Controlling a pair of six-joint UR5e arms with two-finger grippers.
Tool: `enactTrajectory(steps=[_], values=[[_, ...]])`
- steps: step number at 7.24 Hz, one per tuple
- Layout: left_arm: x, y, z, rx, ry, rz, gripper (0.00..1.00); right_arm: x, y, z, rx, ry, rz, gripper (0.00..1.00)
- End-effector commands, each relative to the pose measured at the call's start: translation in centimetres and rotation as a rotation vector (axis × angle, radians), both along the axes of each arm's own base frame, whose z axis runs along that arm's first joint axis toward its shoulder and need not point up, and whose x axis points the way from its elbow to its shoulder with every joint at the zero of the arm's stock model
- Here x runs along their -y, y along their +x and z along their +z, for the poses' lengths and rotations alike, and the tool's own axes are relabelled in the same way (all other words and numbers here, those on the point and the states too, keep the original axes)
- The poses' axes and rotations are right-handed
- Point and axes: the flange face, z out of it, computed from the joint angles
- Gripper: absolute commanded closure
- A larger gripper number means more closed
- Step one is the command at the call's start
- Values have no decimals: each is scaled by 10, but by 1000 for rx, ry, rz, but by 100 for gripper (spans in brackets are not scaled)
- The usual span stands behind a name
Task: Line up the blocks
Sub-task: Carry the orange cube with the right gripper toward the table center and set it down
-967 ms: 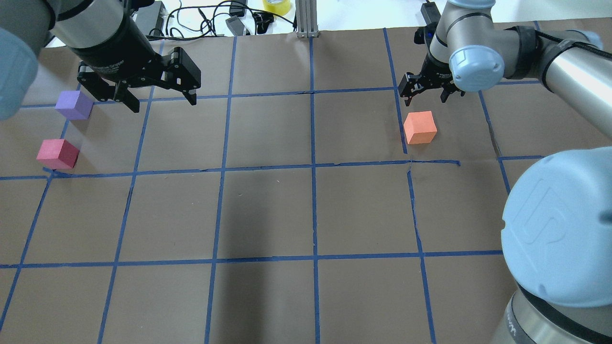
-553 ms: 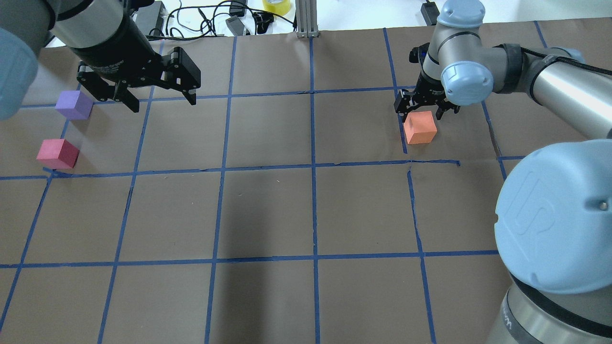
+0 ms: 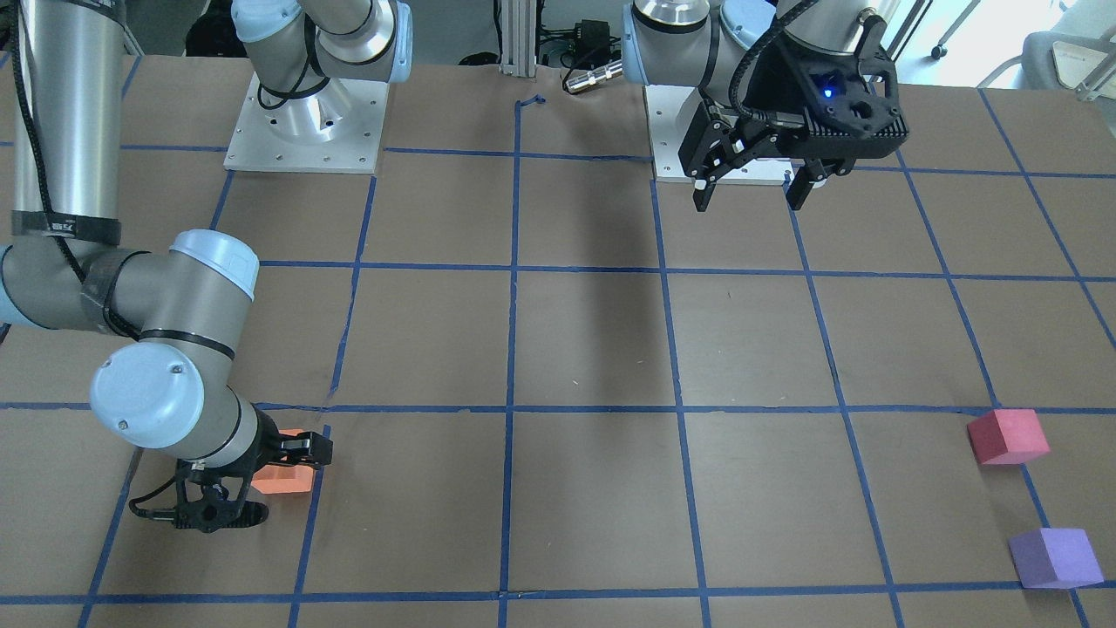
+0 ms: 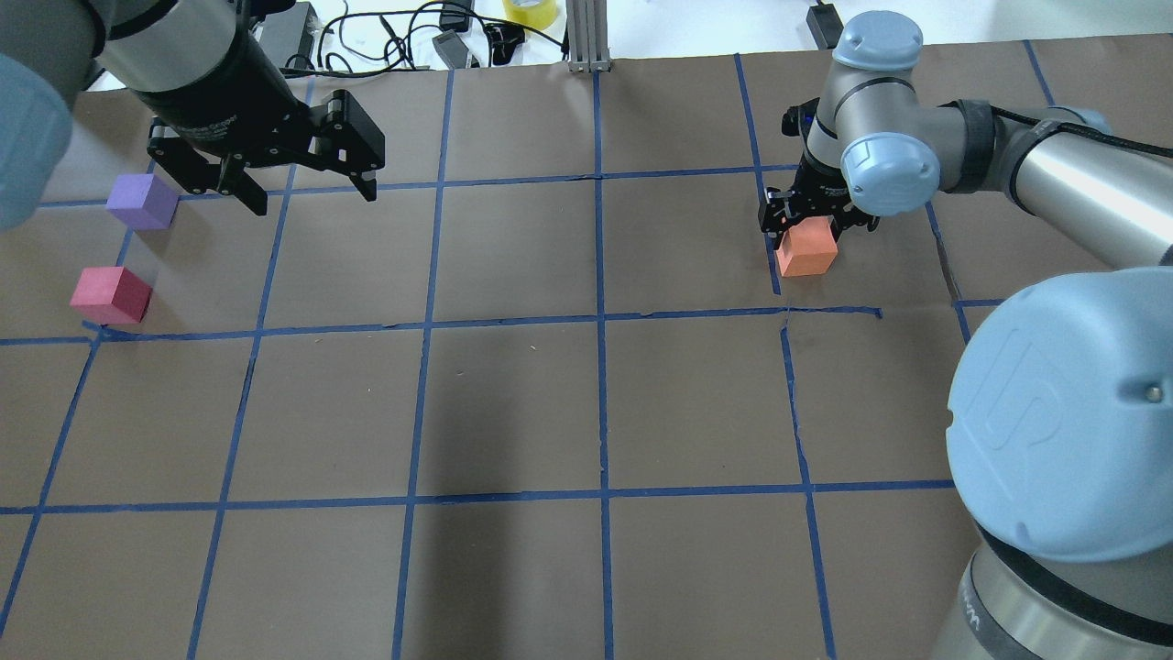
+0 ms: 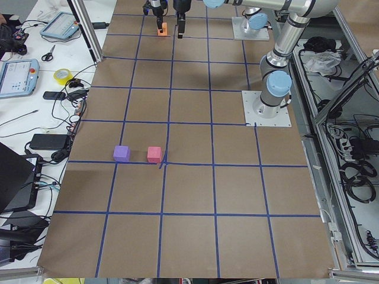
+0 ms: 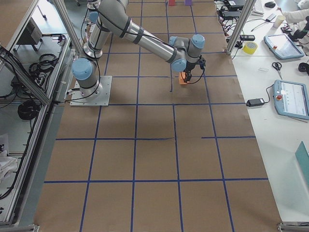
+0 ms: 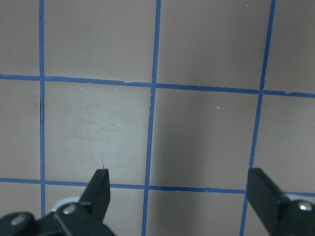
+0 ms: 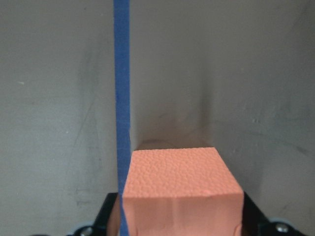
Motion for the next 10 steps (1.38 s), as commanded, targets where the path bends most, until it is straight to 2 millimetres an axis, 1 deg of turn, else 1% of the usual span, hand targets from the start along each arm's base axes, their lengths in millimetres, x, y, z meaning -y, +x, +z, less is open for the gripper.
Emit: enactTrajectory(steps=[1,2,3,4,5,6,7,8,9,10], values=[[0,1,0,0,1,1,0,2,0,5,-2,-5,-2,73],[0,1,0,0,1,1,0,3,0,8,2,-13,-5,78],[0,1,0,0,1,1,0,2,7,15,1,-26,4,78],[0,1,0,0,1,1,0,-2,34,29,-2,-50,27,77],[0,1,0,0,1,1,0,-5,68,44,-6,-78,-9,77],[0,1,0,0,1,1,0,-6,117,62,12,-109,-85,76],[0,1,0,0,1,1,0,-15,180,73,22,-135,-104,75],[0,1,0,0,1,1,0,-33,242,60,23,-125,-118,72],[0,1,1,0,-1,1,0,-46,281,52,24,-120,-149,72],[0,1,0,0,-1,1,0,-45,291,41,19,-110,-170,72]])
